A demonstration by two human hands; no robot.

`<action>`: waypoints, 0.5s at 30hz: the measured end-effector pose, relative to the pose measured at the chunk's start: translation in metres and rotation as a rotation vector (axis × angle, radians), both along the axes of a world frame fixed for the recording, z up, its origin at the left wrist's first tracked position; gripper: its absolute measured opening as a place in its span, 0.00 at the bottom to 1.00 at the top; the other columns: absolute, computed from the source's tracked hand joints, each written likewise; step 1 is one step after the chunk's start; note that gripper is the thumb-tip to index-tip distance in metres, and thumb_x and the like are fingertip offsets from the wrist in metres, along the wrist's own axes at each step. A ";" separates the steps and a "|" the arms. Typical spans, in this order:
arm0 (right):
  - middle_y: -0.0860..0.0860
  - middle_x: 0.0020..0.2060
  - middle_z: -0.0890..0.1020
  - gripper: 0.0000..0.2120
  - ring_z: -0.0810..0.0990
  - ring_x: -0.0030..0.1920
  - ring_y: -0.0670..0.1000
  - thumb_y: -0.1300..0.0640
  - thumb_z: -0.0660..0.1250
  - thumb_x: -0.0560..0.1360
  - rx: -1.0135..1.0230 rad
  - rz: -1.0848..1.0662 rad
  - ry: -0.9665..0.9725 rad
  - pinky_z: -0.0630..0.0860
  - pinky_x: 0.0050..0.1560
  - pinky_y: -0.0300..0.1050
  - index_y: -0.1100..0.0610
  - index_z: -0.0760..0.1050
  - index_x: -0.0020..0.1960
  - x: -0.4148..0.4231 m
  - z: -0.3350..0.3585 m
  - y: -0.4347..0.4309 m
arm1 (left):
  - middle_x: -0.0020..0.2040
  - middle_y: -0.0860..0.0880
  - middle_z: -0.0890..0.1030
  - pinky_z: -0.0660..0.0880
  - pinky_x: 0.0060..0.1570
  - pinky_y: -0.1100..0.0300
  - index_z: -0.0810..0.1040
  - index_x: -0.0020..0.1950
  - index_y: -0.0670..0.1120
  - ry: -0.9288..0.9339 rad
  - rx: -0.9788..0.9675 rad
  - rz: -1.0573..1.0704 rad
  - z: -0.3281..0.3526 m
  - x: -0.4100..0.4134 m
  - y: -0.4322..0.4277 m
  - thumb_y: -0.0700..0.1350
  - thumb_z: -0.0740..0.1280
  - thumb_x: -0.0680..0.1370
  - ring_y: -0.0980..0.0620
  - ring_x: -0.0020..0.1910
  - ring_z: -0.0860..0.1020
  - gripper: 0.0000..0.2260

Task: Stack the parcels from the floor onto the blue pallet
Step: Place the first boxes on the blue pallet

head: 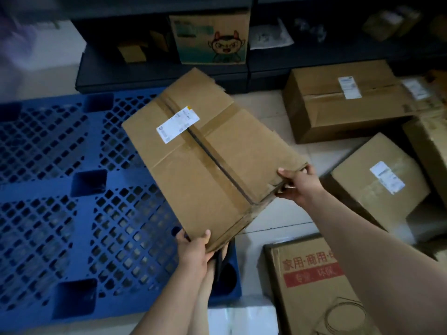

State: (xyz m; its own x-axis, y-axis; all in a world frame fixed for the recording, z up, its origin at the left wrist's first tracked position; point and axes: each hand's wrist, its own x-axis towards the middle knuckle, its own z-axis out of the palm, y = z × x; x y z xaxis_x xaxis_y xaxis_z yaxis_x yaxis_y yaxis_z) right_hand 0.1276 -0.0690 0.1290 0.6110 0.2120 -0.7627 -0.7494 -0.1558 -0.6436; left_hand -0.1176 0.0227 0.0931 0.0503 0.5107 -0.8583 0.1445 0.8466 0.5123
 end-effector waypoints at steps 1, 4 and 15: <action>0.56 0.53 0.75 0.31 0.77 0.48 0.59 0.68 0.71 0.70 0.002 0.038 0.002 0.78 0.39 0.64 0.51 0.63 0.67 -0.001 -0.011 0.019 | 0.63 0.46 0.71 0.71 0.57 0.39 0.64 0.70 0.48 0.015 -0.012 0.027 -0.008 -0.005 0.008 0.33 0.65 0.76 0.41 0.59 0.72 0.24; 0.52 0.38 0.76 0.30 0.75 0.34 0.53 0.68 0.72 0.70 -0.008 0.144 0.016 0.78 0.38 0.61 0.51 0.65 0.66 0.001 -0.046 0.082 | 0.70 0.44 0.68 0.67 0.62 0.32 0.65 0.66 0.49 0.051 -0.071 0.134 -0.034 -0.010 0.031 0.33 0.66 0.76 0.39 0.68 0.67 0.22; 0.54 0.52 0.79 0.26 0.77 0.45 0.50 0.67 0.60 0.78 0.057 0.383 0.046 0.75 0.45 0.44 0.49 0.62 0.72 0.000 -0.129 0.213 | 0.68 0.47 0.72 0.65 0.62 0.40 0.68 0.68 0.44 -0.277 -0.243 0.067 -0.084 0.097 0.155 0.44 0.60 0.80 0.50 0.65 0.70 0.16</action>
State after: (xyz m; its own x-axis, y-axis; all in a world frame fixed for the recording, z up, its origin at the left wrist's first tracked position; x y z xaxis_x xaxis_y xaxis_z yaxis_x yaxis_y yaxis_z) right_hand 0.1273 0.1438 -0.0001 0.4444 0.4613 -0.7680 -0.6721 -0.3951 -0.6262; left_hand -0.0207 0.1775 0.0093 0.2706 0.3037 -0.9135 -0.0314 0.9512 0.3069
